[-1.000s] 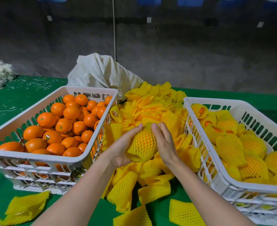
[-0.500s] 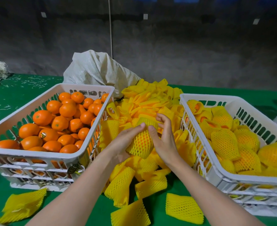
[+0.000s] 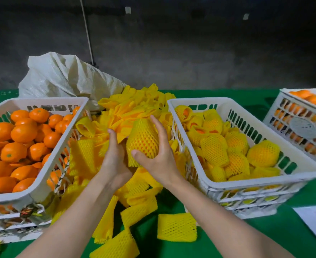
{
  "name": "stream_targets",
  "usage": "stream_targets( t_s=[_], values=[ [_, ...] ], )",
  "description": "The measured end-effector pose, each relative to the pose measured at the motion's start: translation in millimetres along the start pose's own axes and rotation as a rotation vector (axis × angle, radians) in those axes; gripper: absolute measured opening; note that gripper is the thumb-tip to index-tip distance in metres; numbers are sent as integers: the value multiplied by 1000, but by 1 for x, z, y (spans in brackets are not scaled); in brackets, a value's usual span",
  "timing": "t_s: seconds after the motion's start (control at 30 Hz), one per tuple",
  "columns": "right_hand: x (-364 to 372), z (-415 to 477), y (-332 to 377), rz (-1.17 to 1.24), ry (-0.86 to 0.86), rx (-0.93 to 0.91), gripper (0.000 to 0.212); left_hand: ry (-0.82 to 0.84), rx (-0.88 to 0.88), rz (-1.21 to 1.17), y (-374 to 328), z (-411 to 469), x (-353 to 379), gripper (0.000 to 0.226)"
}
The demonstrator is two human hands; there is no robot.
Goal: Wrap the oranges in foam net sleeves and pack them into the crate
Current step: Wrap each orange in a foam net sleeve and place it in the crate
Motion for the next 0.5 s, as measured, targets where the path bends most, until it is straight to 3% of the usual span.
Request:
stream_targets(
  t_s=[0.07,0.13,0.27,0.4,0.5],
  values=[
    [-24,7,5,-21,-40,-29,68,-91,92,-5,9,5,11,51],
    [-49,17,6,-43,-85,-39,56,-237,274,176,18,7,23,30],
    [-113,41,-12,-73,-254,-16,46,-240,578,599,45,22,69,14],
    [-178,69,-51,-239,-387,112,43,-40,872,1092,69,40,136,29],
    [-230,98,-87,-481,-405,285,48,114,807,1645,103,61,163,52]
  ],
)
Point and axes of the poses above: each hand's wrist, its own z-axis towards the middle knuckle, its own x-axis out of the palm, y = z × x, the point moved 6 cm from there along z, towards the middle knuckle, and after that the axes turned 6 degrees about -y, right-handed, at the moved point
